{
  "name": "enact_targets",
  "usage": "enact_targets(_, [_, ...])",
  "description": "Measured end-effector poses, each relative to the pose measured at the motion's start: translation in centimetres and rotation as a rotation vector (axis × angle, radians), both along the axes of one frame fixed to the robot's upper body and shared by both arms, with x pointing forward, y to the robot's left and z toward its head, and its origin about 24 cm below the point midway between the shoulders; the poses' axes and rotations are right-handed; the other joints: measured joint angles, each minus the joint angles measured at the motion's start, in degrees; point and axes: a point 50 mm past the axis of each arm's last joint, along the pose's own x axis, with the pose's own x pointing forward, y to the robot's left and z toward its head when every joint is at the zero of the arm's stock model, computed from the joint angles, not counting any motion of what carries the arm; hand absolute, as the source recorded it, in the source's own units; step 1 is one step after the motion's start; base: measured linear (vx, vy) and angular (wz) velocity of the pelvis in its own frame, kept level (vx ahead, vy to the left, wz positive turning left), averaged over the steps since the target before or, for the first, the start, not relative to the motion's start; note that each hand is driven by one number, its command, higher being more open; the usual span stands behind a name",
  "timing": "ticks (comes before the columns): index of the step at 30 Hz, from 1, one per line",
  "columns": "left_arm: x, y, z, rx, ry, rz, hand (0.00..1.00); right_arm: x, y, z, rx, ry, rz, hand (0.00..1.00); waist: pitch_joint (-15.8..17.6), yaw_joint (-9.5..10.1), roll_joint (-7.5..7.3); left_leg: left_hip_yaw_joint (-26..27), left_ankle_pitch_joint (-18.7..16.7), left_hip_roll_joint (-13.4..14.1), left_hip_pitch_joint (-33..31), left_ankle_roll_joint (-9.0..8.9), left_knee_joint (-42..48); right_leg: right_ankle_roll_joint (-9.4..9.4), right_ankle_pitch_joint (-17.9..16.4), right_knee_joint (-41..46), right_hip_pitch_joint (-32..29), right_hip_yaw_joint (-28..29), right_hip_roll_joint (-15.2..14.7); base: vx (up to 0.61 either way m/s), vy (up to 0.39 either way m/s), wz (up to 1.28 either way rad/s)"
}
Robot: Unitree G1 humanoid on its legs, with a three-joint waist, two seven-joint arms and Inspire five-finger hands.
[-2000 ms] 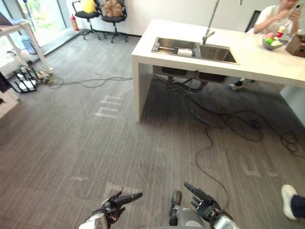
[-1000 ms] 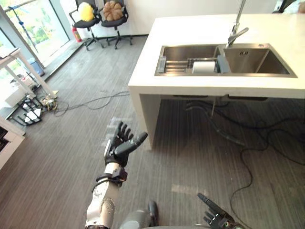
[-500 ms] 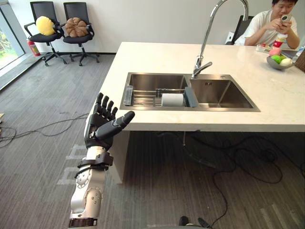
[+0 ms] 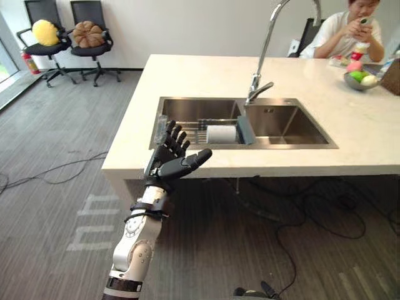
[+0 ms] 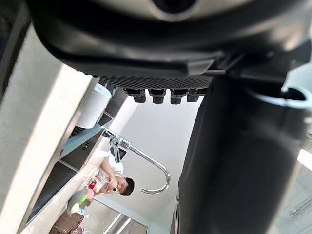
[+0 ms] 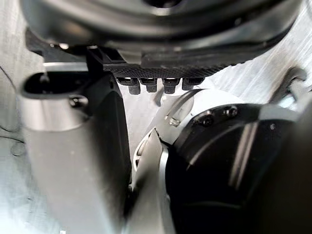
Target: Walk over to the sink, pick up the cup, carry it to the dishwasher, place the cup inside the dishwasher, then close the dishwasher door
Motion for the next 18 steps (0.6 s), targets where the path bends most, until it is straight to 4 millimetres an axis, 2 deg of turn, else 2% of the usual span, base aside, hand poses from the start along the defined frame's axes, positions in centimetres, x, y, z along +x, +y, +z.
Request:
enact_targets(1, [0.0,0.0,0.4,-0.012,-0.019,0.008,1.00,0.1,-0.8,0.2,-0.019,0.005,0.015,1.00,0.73,0.04,1.71,-1.68,3.65,1.93,-2.60,1.17,7.54,-0.35,-0.89,-0.49,1.69,0.53,1.38,0.28,-0.246,-0.52])
enact_targets(2, [0.0,0.0,0.6,-0.018,-0.032,0.013,1.00,0.1,-1.2,0.2,-0.032,0.013,0.032,1.00,0.97,0.21,2.19,-2.77,6.96,2.44,-3.56,1.89,10.66,-0.67,-1.45,-0.65,2.79,1.12,1.97,0.29,-0.148,-0.49])
enact_targets(3, [0.1,0.5,0.9,-0.020,-0.047,0.033,1.00,0.5,-1.6,0.3,-0.046,0.016,0.064,1.00,2.00,0.48,2.11,-3.70,15.40,2.67,-5.33,2.91,15.76,-1.37,-2.20,-1.63,5.03,2.88,1.77,0.34,-0.120,-0.59])
enact_targets(5, [0.1,0.7,1.0,-0.017,-0.057,0.046,1.00,1.0,-2.2,0.5,-0.062,0.014,0.072,1.00,1.92,0.92,2.72,-4.07,8.87,0.86,-8.71,3.41,19.51,-1.64,-2.49,-3.10,6.45,5.06,1.37,0.33,-0.110,-0.68])
enact_targets(6, [0.2,0.8,1.2,0.008,-0.072,0.045,1.00,1.8,-2.4,0.6,-0.069,0.001,0.075,1.00,2.13,2.03,2.41,-4.02,1.86,-3.31,-11.25,2.69,18.01,-1.63,-2.47,-4.26,7.02,7.54,0.40,0.30,-0.068,-0.98])
enact_targets(7, [0.2,0.9,1.2,0.026,-0.073,0.051,1.00,2.8,-2.3,0.6,-0.065,-0.016,0.089,1.00,2.29,2.83,2.17,-3.35,-0.56,-5.98,-12.02,2.58,13.94,-1.61,-2.45,-5.08,7.85,9.68,-0.06,0.29,-0.043,-1.09])
enact_targets(8, [0.2,0.9,1.2,0.037,-0.073,0.053,1.00,3.1,-2.2,0.6,-0.066,-0.019,0.102,1.00,2.31,3.01,2.15,-3.11,-1.03,-7.00,-12.27,3.06,11.15,-1.61,-2.46,-5.54,8.47,10.61,-0.06,0.28,0.002,-0.97])
enact_targets(9, [0.2,0.9,1.2,0.042,-0.073,0.058,1.00,3.5,-2.1,0.6,-0.070,-0.023,0.133,1.00,2.31,3.12,2.16,-3.06,-1.16,-8.53,-12.53,3.35,5.26,-1.60,-2.46,-6.55,9.72,11.83,0.03,0.27,0.045,-0.81])
enact_targets(10, [0.2,0.9,1.4,0.040,-0.077,0.063,1.00,3.9,-2.0,0.6,-0.070,-0.033,0.141,1.00,2.30,3.21,2.20,-3.06,-0.19,-9.64,-12.58,4.49,-1.57,-1.31,-2.66,-7.01,10.43,12.53,0.12,0.26,0.065,-0.74])
enact_targets(11, [0.1,1.0,1.6,0.039,-0.083,0.066,1.00,4.1,-2.0,0.6,-0.073,-0.036,0.151,1.00,2.25,3.25,2.28,-3.07,2.32,-9.97,-12.41,5.65,-6.06,-0.69,-3.08,-6.96,10.50,12.66,0.23,0.24,0.094,-0.58])
enact_targets(12, [0.0,0.9,2.1,0.032,-0.102,0.073,1.00,4.1,-2.1,0.7,-0.077,-0.038,0.156,1.00,2.17,3.23,3.45,-2.97,8.62,-9.52,-12.15,7.11,-12.19,0.31,-4.07,-6.91,10.68,13.27,1.18,0.21,0.125,-0.34])
enact_targets(14, [-0.2,1.0,2.6,0.026,-0.115,0.085,1.00,3.6,-1.7,0.6,-0.073,-0.027,0.148,1.00,1.89,3.07,2.23,-2.82,7.96,-11.21,-9.70,6.91,-16.68,0.93,-5.42,-6.52,10.60,12.95,-0.07,0.22,0.137,0.04])
enact_targets(16, [-0.2,1.2,2.7,0.024,-0.115,0.099,1.00,3.2,-1.5,0.5,-0.069,-0.018,0.129,1.00,2.07,3.10,1.64,-2.18,7.93,-12.20,-8.75,7.14,-20.96,1.35,-5.77,-6.62,10.08,11.47,-0.70,0.11,0.068,0.33])
enact_targets(18, [-0.7,2.2,1.8,0.029,-0.066,0.152,1.00,2.7,-1.2,0.3,-0.056,-0.005,0.095,1.00,2.49,4.19,0.87,-1.62,8.91,-13.05,-6.13,7.96,-24.62,1.79,-6.20,-6.78,10.70,11.42,-1.21,0.05,0.000,0.02])
